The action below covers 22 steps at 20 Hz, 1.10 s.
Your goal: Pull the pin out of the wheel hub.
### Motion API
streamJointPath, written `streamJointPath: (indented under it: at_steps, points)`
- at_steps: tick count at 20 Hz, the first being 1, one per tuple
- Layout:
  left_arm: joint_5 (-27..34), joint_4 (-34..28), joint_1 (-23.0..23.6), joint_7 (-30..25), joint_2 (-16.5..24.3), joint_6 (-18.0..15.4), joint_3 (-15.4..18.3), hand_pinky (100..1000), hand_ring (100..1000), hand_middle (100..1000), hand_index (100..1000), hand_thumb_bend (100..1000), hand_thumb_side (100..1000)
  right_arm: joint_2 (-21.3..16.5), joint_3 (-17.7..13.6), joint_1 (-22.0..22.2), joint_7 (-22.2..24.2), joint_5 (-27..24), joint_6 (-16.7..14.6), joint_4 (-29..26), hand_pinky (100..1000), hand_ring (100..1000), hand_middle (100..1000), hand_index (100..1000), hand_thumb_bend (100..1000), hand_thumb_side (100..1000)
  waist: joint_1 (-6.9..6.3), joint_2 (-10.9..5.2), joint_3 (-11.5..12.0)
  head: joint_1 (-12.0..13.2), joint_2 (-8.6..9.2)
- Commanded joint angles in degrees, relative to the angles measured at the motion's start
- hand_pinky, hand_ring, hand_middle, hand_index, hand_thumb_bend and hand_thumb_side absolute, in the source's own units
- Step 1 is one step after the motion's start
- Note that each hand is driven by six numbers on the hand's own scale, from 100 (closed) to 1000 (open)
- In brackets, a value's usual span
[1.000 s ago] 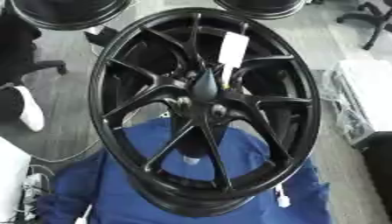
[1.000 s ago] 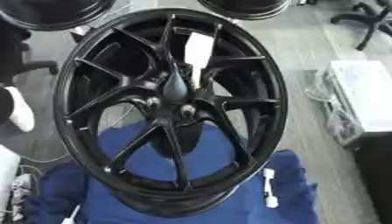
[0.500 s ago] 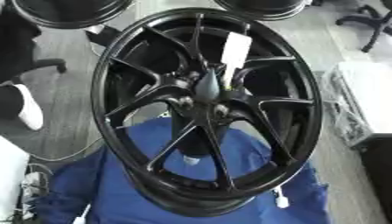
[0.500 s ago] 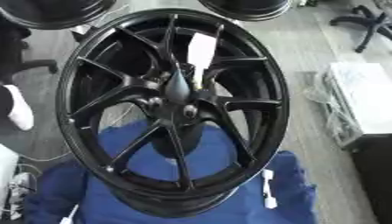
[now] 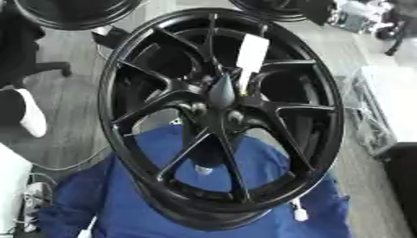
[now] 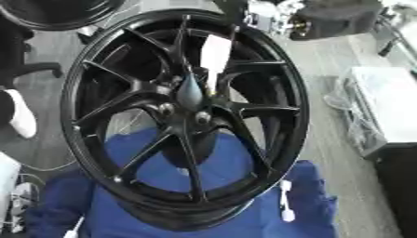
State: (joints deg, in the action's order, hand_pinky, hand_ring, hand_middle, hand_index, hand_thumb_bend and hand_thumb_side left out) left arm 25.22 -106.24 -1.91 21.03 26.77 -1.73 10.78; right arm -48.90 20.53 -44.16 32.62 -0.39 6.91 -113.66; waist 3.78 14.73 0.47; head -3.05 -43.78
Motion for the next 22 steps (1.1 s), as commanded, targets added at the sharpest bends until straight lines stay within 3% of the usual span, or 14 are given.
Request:
streamJointPath:
  at_steps: [1, 9, 12, 15, 22]
  points:
    - [-0.3, -0.49, 0.13, 0.24, 2.13, -0.07, 0.78, 781, 760, 741, 814, 198, 810, -0.16, 0.36, 0.19, 1.28, 2.76, 1.35, -0.94, 893, 821, 816, 923, 100, 894, -0.11, -0.54, -0.05, 0.44, -0.33]
    - [-0.36, -0.47, -0.06, 0.23, 2.02, -0.08, 0.83, 781, 760, 739, 812, 198, 809, 2.06, 1.97, 1.94, 3.85, 6.35, 2.91, -0.94, 898, 826, 818, 929, 100, 835, -0.01, -0.13, 0.14, 0.34, -0.33]
    - [-0.32, -0.47, -0.13, 0.22, 1.82, -0.06, 0.83, 781, 760, 738, 811, 199, 810, 2.86, 1.98, 2.13, 3.49, 7.57, 3.67, -0.94, 899, 816, 808, 932, 100, 681, -0.05, 0.01, 0.29, 0.12, -0.33]
    - [-0.29, -0.45, -0.18, 0.19, 1.65, -0.02, 0.78, 781, 759, 737, 809, 198, 809, 3.6, 1.41, 2.03, 1.32, 8.42, 4.32, -0.94, 904, 810, 798, 934, 100, 457, -0.14, 0.18, 0.41, 0.02, -0.33]
    - [-0.19, -0.4, -0.35, 0.09, 1.46, 0.01, 0.69, 781, 759, 735, 806, 199, 810, 4.79, 0.46, 1.74, -4.3, 9.32, 5.44, -0.94, 912, 778, 744, 935, 116, 234, -0.18, 0.47, 0.56, -0.31, -0.33]
